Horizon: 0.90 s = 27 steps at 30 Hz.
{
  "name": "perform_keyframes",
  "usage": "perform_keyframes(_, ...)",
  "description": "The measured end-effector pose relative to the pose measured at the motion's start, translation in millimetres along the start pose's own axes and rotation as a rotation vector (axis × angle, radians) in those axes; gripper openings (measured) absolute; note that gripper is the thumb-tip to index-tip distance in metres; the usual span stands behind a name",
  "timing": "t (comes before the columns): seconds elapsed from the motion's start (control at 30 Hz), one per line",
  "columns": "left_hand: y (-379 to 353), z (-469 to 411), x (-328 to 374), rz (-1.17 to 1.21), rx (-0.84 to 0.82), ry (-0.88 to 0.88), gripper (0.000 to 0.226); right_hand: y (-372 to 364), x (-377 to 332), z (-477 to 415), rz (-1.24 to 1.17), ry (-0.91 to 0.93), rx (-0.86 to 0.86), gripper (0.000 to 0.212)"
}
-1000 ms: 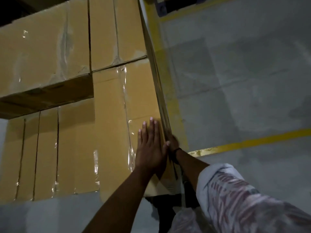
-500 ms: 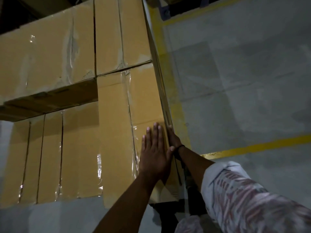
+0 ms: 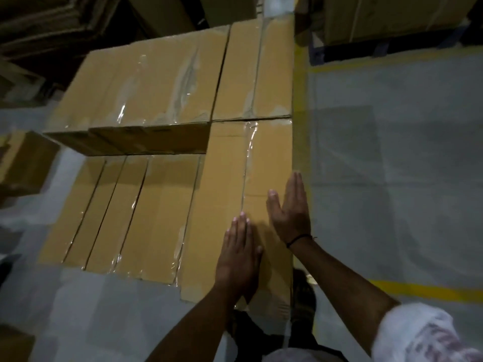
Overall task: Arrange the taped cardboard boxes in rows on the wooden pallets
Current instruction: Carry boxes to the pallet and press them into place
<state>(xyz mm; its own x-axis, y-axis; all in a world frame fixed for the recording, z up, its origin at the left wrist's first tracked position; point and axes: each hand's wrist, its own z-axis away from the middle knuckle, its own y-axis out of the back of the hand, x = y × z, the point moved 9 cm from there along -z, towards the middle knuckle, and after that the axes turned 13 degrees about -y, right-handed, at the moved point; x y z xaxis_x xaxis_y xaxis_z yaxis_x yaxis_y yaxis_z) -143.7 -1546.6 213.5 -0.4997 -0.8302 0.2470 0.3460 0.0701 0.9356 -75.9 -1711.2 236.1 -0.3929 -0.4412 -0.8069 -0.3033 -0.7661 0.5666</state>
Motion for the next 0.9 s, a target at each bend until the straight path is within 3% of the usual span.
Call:
perform_keyframes(0.1, -4, 48, -28, -0.056, 0.021, 0.094, 0.08, -31, -49, 42, 0.323, 0.367, -0.122, 0.077)
perform_keyframes(0.2, -2, 86, -61, -0.026, 0.086, 0.252, 0.088, -77, -57, 103, 0.494, 0.549, -0.281, 0.075)
perform_keyframes(0.3, -16, 116, -93, 0.067, 0.133, 0.444, 0.089, -116, -62, 150, 0.612, 0.623, -0.425, 0.076)
perform_keyframes(0.43, -13, 122, -108, 0.389, 0.12, 0.339, 0.13, -160, -69, 176, 0.715, 0.587, -0.513, 0.079)
perform_keyframes(0.5, -9, 119, -114, 0.498, 0.049, 0.318, 0.138, -170, -63, 178, 0.746, 0.495, -0.502, 0.081)
perform_keyframes(0.53, -11, 122, -121, 0.532, 0.021, 0.341, 0.125, -173, -59, 179, 0.779, 0.48, -0.485, 0.081)
perform_keyframes(0.63, 0, 125, -152, 0.456, 0.032, 0.332, 0.045, -172, -55, 185, 0.848, 0.464, -0.418, 0.077)
perform_keyframes(0.67, 6, 128, -159, 0.442, 0.051, 0.276, 0.037, -173, -57, 186, 0.864, 0.461, -0.417, 0.077)
perform_keyframes(0.77, 25, 149, -179, 0.483, 0.075, 0.135, 0.039, -181, -64, 190, 0.936, 0.423, -0.4, 0.078)
perform_keyframes(0.9, 40, 202, -231, 0.439, 0.101, 0.165, 0.047, -196, -85, 196, 0.915, 0.286, -0.308, 0.081)
